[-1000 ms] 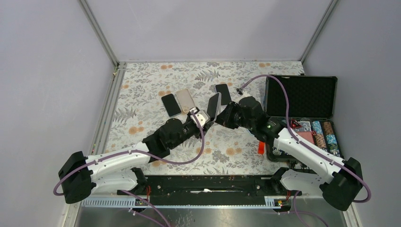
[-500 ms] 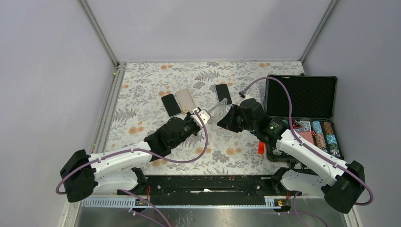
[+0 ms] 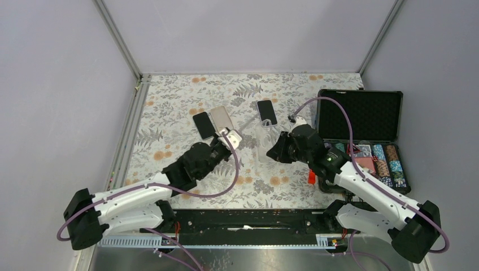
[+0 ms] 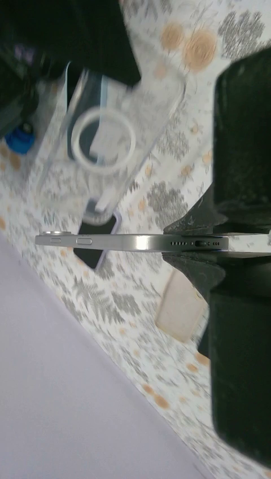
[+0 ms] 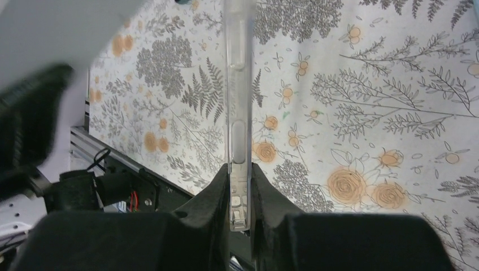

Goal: Take the phone out of the phone case
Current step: Remove the phone case from the phone.

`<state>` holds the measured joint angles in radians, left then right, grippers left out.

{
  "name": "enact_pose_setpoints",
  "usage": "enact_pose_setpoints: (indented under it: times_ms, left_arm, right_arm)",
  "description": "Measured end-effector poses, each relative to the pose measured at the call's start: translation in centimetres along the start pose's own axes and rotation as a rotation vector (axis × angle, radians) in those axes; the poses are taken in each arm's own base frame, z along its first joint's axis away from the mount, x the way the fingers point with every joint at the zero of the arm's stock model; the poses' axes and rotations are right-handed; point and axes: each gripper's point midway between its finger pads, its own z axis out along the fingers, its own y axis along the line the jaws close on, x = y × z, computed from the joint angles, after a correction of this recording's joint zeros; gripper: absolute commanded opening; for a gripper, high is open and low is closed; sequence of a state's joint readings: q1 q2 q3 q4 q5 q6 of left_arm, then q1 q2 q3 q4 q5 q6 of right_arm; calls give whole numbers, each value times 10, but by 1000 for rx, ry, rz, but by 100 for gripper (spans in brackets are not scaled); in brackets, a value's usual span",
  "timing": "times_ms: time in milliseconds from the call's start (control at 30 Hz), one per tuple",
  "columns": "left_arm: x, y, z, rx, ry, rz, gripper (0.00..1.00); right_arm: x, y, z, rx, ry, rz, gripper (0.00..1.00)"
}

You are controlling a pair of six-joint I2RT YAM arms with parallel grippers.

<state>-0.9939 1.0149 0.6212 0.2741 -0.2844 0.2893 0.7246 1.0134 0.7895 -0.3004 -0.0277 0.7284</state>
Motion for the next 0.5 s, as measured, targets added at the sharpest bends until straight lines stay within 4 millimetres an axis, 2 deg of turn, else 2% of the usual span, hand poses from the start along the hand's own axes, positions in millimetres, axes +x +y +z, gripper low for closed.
enact_pose_setpoints:
  times_ms: [33, 133, 233, 433, 467, 500]
  left_arm:
    - [-1, 4, -3, -16, -6, 0, 0]
    - [1, 33, -16, -113, -6, -20, 0]
    - [2, 51, -26, -187, 2, -41, 0]
    - [14, 66, -45, -274, 57, -85, 0]
    - [17, 70, -49, -294, 69, -99, 0]
    - [19, 72, -52, -308, 76, -111, 0]
  right_arm:
    - [1, -2, -1, 1, 5, -8, 0]
    - [9, -12, -5, 8, 29, -29, 0]
    - [16, -20, 0, 20, 68, -39, 0]
    - [43, -19, 38, -13, 227, -13, 0]
    - [53, -18, 55, -29, 284, 11, 0]
    - [57, -18, 63, -34, 305, 21, 0]
